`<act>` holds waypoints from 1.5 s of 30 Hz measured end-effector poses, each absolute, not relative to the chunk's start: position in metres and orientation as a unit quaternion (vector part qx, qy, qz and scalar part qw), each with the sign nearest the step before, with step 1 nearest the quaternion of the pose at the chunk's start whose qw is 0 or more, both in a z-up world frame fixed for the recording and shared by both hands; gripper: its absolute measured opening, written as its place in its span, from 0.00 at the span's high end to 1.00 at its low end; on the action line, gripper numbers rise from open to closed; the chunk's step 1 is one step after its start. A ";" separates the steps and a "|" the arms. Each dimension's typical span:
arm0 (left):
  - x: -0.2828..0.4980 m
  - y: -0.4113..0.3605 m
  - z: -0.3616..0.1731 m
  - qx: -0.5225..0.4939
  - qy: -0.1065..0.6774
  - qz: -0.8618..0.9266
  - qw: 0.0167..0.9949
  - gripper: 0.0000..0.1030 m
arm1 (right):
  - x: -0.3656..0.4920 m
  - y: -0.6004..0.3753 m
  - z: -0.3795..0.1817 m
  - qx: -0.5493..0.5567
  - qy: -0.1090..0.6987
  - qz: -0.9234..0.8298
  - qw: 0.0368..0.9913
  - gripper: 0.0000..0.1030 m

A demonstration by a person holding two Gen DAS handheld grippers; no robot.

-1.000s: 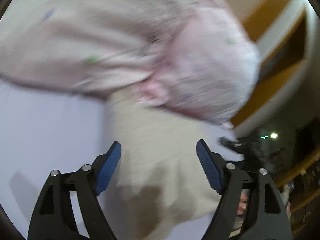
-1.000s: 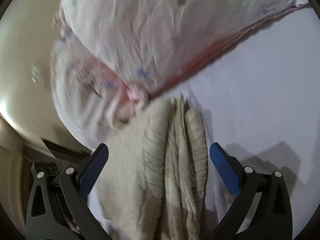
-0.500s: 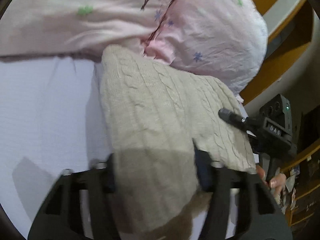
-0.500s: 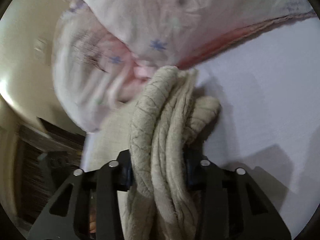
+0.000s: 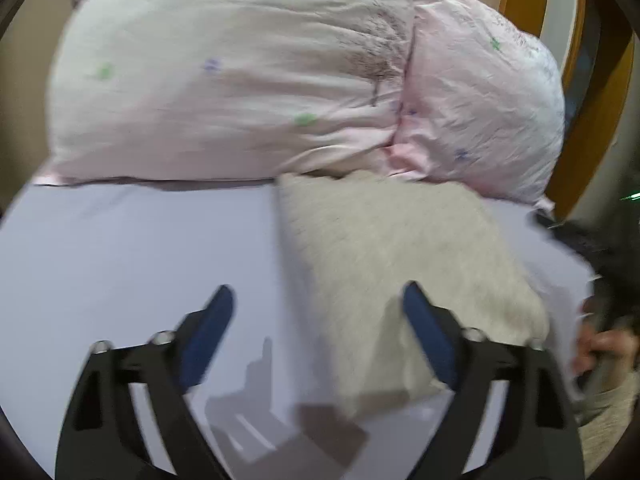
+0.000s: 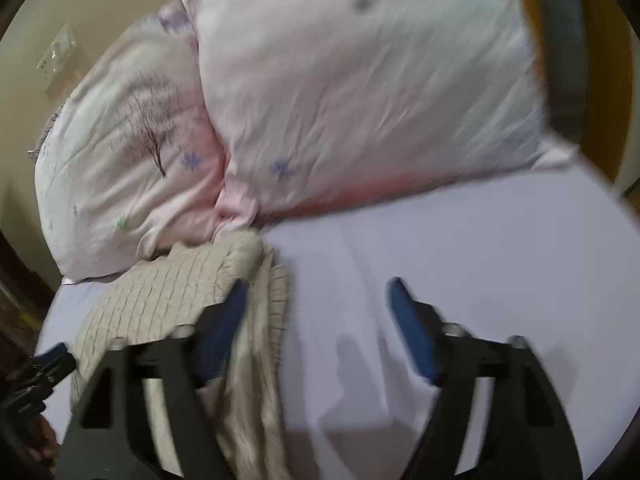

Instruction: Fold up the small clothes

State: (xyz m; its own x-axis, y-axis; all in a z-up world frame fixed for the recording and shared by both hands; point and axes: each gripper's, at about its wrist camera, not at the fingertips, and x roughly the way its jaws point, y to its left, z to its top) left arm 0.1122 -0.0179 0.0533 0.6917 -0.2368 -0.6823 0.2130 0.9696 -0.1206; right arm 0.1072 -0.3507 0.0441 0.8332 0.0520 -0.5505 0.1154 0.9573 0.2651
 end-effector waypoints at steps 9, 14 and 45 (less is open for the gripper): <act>0.066 -0.025 0.019 0.045 0.430 -0.071 0.899 0.01 | 0.040 -0.287 0.007 0.094 0.383 0.060 0.917 0.02; 0.062 -0.040 0.001 0.082 0.447 -0.062 0.889 0.01 | 0.046 -0.246 -0.010 0.036 0.412 0.030 0.910 0.02; 0.059 -0.034 -0.008 0.048 0.442 -0.072 0.893 0.01 | 0.064 -0.225 -0.032 -0.015 0.438 0.009 0.899 0.02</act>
